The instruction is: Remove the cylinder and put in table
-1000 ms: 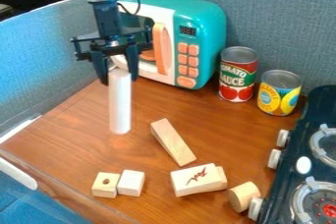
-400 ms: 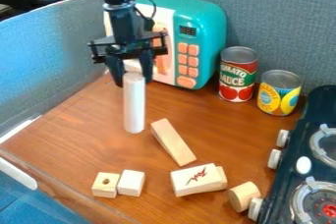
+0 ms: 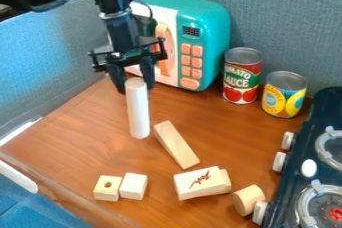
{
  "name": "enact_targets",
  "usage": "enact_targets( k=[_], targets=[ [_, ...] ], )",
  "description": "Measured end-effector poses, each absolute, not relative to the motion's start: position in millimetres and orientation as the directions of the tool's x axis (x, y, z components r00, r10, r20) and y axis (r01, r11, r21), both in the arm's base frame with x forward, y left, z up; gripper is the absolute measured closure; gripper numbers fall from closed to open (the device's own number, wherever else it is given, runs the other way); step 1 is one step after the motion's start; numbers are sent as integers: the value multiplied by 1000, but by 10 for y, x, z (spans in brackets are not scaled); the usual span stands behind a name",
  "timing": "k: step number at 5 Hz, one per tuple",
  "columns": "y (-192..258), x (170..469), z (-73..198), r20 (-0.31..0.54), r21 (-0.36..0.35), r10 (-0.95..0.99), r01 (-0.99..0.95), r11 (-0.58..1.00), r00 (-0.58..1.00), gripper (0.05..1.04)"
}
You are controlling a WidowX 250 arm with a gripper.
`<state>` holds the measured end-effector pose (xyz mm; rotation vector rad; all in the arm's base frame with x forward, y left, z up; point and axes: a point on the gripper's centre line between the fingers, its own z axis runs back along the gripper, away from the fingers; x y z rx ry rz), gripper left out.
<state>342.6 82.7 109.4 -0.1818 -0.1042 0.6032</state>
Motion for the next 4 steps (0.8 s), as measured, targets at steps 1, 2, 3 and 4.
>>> enact_targets(
  k=[1,2,3,4],
  targets=[
    [819,3431,986,17,-197,559,-546,815,829,528],
    [813,3446,864,-1,-194,536,-526,828,844,528],
    [759,3459,784,-21,-192,508,-502,843,861,528],
    [767,3466,776,-44,-184,516,-515,837,855,477]
  ],
)
